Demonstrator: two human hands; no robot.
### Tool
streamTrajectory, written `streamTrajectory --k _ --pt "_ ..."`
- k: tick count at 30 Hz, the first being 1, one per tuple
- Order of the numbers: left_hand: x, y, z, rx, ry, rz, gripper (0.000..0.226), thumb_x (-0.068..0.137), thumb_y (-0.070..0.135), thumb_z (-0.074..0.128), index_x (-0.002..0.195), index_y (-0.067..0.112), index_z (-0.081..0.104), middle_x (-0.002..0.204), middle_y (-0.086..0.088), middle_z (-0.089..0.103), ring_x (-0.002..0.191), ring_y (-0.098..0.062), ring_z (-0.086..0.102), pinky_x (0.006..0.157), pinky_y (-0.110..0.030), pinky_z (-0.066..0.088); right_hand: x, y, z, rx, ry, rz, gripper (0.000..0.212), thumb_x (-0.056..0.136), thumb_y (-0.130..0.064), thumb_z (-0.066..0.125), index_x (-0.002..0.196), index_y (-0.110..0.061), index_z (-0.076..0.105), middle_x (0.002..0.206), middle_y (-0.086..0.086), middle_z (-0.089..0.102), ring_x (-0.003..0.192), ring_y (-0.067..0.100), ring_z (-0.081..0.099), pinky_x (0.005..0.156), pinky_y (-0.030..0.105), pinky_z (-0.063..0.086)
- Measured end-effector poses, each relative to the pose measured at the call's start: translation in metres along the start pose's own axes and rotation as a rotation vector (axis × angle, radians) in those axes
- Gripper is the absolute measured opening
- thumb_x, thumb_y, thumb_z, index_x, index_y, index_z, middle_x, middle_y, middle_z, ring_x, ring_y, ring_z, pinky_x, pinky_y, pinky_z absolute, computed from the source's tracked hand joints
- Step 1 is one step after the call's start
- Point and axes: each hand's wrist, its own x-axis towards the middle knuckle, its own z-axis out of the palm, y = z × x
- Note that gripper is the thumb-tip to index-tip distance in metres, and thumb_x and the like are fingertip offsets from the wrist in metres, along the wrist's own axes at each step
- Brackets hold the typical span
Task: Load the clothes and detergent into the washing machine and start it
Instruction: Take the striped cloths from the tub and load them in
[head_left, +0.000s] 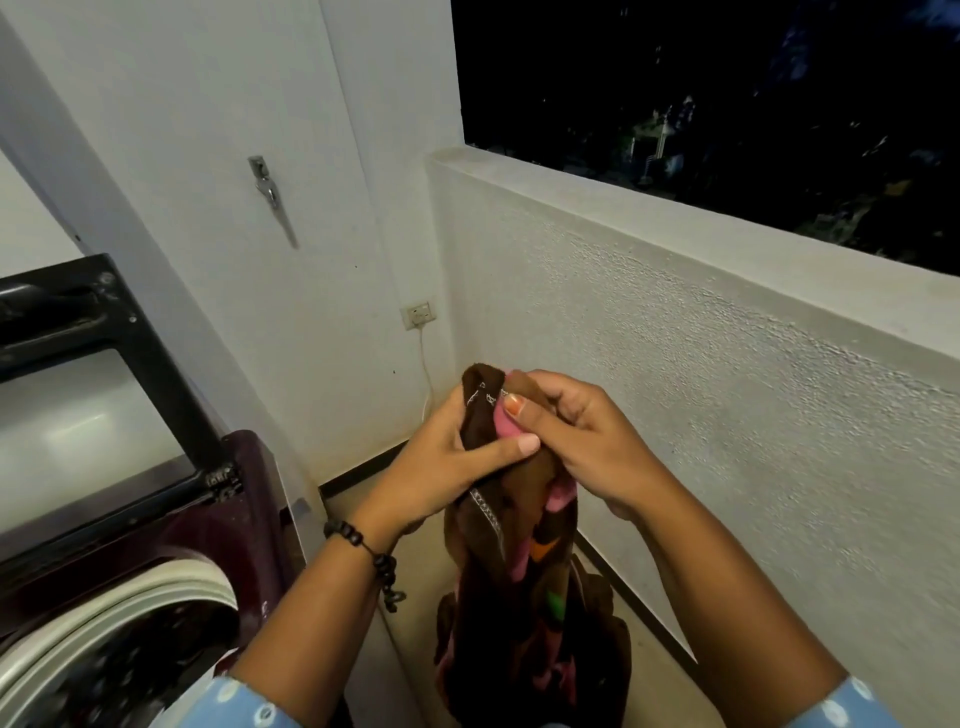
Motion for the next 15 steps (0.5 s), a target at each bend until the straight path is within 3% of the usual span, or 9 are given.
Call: streamTrajectory --k 2,4,8,12,15 --pt "0.000 0.002 -0.005 0.044 0.053 -0.028 0.039 0.083 0.030 0.073 0.118 0.015 0.062 0.108 -0.006 0.072 0.099 -0.022 0.070 0.092 -0.045 0.055 0.001 0.001 -0.005 0.073 0.001 0.020 0.014 0.095 -0.020 0.056 0.103 -0.014 0.066 0.085 0.005 0.073 0.077 0.020 0.070 0.065 0.033 0.057" --pt "0.001 0.006 -0.008 0.105 0.077 -0.007 0.031 0.083 0.033 0.067 0.110 0.017 0.067 0.099 -0.005 0.074 0.092 -0.021 0.072 0.087 -0.043 0.057 -0.001 0.006 -0.007 0.140 -0.038 0.078 0.016 0.090 -0.022 0.059 0.103 -0.012 0.061 0.083 0.008 0.074 0.077 0.021 0.071 0.064 0.028 0.056" --pt "0.001 0.027 -0.012 0.103 0.144 0.146 0.011 0.083 0.034 0.061 0.093 0.029 0.063 0.080 0.014 0.068 0.077 -0.005 0.065 0.068 -0.022 0.051 -0.007 0.031 -0.005 0.121 -0.208 0.203 0.035 0.081 -0.018 0.073 0.113 -0.012 0.062 0.102 0.013 0.073 0.097 0.030 0.070 0.086 0.040 0.057" --pt "0.001 0.057 -0.023 0.038 0.258 0.284 0.016 0.083 0.033 0.057 0.095 0.024 0.061 0.083 0.007 0.063 0.075 -0.006 0.065 0.067 -0.022 0.056 -0.018 0.080 -0.001 -0.118 -0.325 0.382 0.022 0.079 -0.024 0.078 0.098 -0.021 0.070 0.102 0.000 0.073 0.102 0.018 0.068 0.097 0.044 0.051" --pt "0.000 0.077 -0.038 -0.044 0.323 0.348 0.018 0.085 0.033 0.053 0.098 0.022 0.058 0.082 0.008 0.062 0.072 -0.004 0.064 0.068 -0.019 0.055 -0.029 0.117 -0.006 -0.308 -0.425 0.551 0.030 0.077 -0.034 0.077 0.103 -0.022 0.069 0.109 -0.006 0.071 0.106 0.011 0.065 0.100 0.044 0.049"
